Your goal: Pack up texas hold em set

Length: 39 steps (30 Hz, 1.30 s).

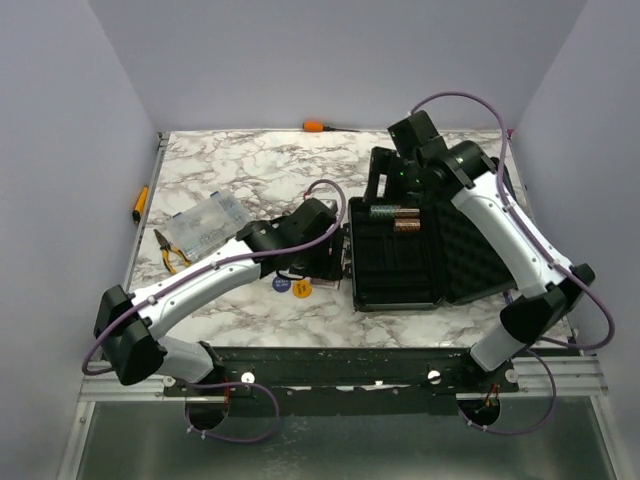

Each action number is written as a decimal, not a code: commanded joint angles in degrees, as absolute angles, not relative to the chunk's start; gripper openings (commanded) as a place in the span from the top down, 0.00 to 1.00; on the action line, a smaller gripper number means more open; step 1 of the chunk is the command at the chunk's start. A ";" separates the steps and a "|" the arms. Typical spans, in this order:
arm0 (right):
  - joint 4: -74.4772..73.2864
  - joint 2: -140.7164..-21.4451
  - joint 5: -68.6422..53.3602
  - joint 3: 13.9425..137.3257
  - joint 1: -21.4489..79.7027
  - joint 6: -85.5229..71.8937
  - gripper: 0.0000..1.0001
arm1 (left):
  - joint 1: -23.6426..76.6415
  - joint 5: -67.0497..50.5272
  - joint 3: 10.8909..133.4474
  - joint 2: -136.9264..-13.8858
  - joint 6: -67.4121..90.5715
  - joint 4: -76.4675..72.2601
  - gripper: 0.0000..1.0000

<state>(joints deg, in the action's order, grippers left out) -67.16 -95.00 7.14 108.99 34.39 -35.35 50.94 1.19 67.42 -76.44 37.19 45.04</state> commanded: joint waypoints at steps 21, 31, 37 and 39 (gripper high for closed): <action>-75.14 -69.60 27.49 94.16 34.36 -53.41 0.10 | 50.89 -3.65 95.45 -107.78 45.62 42.19 0.81; -75.43 -66.58 26.14 91.26 34.36 -54.71 0.10 | 50.81 -1.40 101.18 -114.51 45.55 42.43 0.95; -75.26 -66.44 25.55 90.88 34.35 -54.67 0.10 | 50.82 1.62 103.61 -116.90 45.92 43.94 1.00; -75.21 -66.44 25.07 90.72 34.35 -54.59 0.10 | 50.80 1.83 104.21 -117.66 46.45 44.32 1.00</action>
<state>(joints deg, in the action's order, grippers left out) -73.73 -66.78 25.28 91.70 34.39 -53.63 50.96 -1.15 101.36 -116.36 45.28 43.09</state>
